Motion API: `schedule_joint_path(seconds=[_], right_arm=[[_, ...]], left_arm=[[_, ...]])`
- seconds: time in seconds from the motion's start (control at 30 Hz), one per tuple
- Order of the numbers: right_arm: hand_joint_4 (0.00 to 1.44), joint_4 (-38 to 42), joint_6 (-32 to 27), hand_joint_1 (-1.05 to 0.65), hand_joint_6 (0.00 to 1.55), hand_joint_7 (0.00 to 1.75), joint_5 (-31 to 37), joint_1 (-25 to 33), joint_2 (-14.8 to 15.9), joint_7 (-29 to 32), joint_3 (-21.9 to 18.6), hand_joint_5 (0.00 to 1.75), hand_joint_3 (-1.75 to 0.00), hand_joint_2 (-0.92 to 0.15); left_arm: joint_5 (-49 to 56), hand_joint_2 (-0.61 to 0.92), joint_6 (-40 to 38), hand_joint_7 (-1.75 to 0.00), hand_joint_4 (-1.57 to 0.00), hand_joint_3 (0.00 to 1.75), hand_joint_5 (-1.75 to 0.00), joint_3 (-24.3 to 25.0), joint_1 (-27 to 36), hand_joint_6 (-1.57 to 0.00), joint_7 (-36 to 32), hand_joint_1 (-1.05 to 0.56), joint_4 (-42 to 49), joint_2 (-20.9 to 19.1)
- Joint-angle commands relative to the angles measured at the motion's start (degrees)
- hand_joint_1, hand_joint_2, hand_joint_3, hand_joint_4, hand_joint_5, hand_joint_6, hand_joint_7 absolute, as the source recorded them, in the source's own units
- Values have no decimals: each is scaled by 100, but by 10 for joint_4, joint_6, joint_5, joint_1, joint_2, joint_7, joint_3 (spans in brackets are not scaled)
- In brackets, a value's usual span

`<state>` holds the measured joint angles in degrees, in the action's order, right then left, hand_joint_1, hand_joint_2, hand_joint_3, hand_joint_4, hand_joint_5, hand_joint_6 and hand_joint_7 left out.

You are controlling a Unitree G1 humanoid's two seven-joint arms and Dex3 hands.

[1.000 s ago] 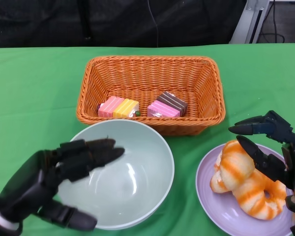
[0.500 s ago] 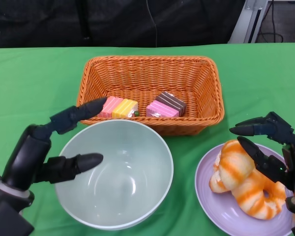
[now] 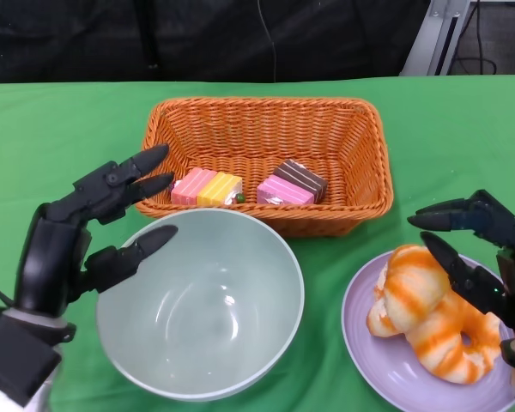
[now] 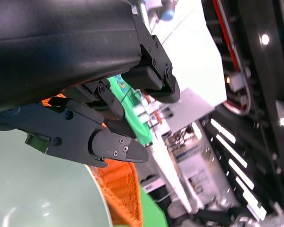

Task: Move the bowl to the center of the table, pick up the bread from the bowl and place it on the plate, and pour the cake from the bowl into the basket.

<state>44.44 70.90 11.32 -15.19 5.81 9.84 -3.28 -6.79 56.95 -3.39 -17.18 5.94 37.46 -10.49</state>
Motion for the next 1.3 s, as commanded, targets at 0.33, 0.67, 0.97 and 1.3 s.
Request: schedule_joint_path(seconds=[0.33, 0.67, 0.97, 1.3], right_arm=[[78, -96, -60, -14, 83, 66, -77, 14, -10, -46, 2, 113, -67, -74], [77, -162, -104, -12, 81, 84, -126, 26, -30, -89, 13, 118, -49, -86], [71, -231, -176, -5, 72, 119, -182, 58, -47, -136, 29, 141, -99, -63], [73, -270, -232, -6, 70, 126, -244, 77, -58, -191, 23, 150, -100, -63]], left_arm=[[-11, 92, 22, -89, -72, 33, -128, 60, -5, -89, 34, -9, 58, 51], [-12, 92, 30, -110, -76, 37, -133, 75, -15, -83, 55, -13, 85, 57], [-37, 92, 14, -124, -76, 30, -150, 84, -11, -81, 90, -20, 80, 62], [-50, 92, -5, -140, -72, 32, -172, 111, -14, -74, 85, -26, 76, 71]])
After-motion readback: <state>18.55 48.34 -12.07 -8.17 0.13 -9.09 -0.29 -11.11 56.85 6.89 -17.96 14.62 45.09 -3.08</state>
